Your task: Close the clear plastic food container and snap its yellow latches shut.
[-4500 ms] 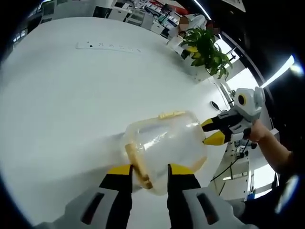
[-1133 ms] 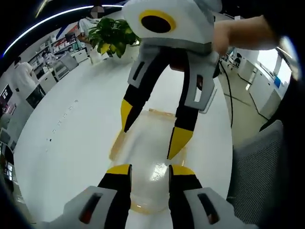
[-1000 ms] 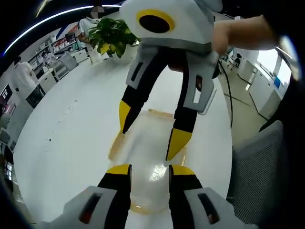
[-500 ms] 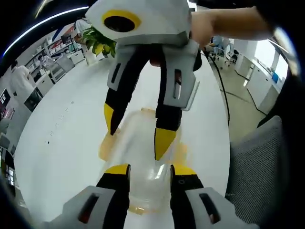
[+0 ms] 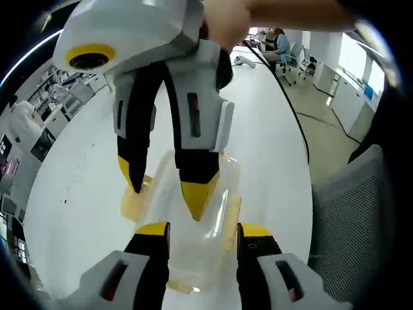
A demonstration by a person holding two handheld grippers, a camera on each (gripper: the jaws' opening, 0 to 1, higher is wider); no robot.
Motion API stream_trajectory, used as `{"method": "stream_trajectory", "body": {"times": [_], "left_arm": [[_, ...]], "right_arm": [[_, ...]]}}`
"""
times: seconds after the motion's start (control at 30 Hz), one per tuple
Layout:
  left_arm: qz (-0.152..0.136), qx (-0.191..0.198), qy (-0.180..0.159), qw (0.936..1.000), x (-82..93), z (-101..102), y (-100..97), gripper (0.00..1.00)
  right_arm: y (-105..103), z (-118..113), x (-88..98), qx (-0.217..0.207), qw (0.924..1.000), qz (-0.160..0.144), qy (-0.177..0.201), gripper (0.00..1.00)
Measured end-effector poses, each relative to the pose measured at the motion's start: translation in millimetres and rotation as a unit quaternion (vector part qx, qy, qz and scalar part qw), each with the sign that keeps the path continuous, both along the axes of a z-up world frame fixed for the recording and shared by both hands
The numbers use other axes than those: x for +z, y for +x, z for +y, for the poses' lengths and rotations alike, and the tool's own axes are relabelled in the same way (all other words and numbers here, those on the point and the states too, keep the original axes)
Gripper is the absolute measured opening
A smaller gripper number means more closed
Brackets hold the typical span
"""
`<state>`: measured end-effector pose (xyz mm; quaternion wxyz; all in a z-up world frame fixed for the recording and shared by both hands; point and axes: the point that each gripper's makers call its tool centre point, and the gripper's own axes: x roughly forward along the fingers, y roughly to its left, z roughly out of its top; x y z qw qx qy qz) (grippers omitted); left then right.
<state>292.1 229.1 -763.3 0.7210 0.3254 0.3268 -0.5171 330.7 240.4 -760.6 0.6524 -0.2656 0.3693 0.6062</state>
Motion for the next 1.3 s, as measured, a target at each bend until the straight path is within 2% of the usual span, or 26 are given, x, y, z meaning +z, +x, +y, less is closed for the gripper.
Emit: {"method": "stream_trajectory", "body": {"times": [0.3, 0.4, 0.7, 0.83, 0.9, 1.3], "left_arm": [[-0.017, -0.012, 0.015, 0.9997, -7.1, -7, -0.2, 0.40], [-0.040, -0.023, 0.037, 0.9983, -10.5, -6, 1.4, 0.42], [-0.034, -0.014, 0.034, 0.9988, -12.4, -7, 3.0, 0.43], [-0.035, -0.015, 0.033, 0.9987, -12.4, -8, 3.9, 0.43], [-0.037, -0.017, 0.033, 0.9986, -12.5, -8, 3.6, 0.43], [-0.046, -0.027, 0.034, 0.9980, -14.5, -8, 4.3, 0.43]], "right_arm": [[5, -3, -6.9, 0.016, 0.9994, 0.020, -0.022, 0.46], [6, -4, -8.4, 0.022, 0.9990, 0.028, -0.028, 0.46], [8, -3, -13.9, 0.042, 0.9968, 0.048, -0.048, 0.46], [6, -7, -22.8, 0.061, 0.9936, 0.054, -0.079, 0.44], [6, -5, -21.0, 0.056, 0.9930, 0.067, -0.079, 0.44], [6, -4, -25.1, 0.086, 0.9853, 0.088, -0.118, 0.44]]}}
